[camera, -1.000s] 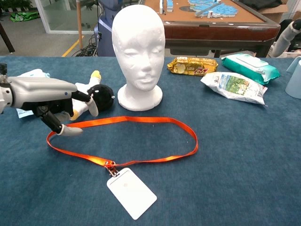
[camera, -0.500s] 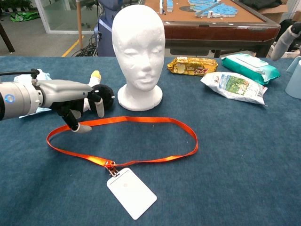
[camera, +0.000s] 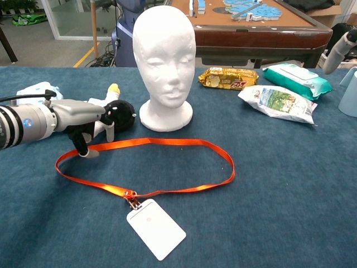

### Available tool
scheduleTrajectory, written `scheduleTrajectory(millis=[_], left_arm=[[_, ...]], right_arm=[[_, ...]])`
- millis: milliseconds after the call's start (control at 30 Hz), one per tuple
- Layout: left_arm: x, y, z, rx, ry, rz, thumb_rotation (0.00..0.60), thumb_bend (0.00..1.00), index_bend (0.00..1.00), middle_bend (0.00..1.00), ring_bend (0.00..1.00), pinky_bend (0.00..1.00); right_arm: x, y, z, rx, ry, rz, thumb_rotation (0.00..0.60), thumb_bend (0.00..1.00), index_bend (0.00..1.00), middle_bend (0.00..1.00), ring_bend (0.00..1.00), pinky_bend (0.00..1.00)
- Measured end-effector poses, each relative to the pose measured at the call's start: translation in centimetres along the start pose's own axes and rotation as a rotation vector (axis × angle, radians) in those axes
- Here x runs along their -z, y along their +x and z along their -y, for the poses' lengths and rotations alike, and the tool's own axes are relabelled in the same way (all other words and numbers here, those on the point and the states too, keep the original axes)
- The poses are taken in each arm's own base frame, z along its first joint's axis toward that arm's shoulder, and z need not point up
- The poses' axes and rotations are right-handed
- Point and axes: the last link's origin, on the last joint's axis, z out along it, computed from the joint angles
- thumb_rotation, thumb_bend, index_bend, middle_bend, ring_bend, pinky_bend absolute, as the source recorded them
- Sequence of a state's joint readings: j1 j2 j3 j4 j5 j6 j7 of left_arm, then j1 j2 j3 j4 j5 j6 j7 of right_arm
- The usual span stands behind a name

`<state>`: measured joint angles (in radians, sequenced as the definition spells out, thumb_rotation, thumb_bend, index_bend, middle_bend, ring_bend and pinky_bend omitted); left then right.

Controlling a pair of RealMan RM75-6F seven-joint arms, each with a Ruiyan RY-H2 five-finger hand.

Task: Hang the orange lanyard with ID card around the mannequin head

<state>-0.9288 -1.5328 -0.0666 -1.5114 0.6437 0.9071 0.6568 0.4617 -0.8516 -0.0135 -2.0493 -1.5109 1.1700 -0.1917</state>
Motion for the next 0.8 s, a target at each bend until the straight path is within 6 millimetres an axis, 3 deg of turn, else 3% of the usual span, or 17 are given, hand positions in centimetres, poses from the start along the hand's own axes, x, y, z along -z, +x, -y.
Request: scheduleTrajectory(millis=[467,800], left_arm=[[0.6,-0.5,-0.3,0.039,-0.024,0.022,0.565,0.28,0.43,1.0,1.0,0.97],[-0.2,-0.3,-0.9,0.078,-0.011,0.012,0.497,0.28,0.46,1.0,1.0,0.97]], right_arm=[[-0.1,-0.1,0.3,-0.005,0.007,0.007,0.6,0.2,0.34,0.7,0.74,1.0],[0.1,-0.1,0.1,-0.009,-0.007,0.008,0.6,0.2,0.34,0.7,0.74,1.0]])
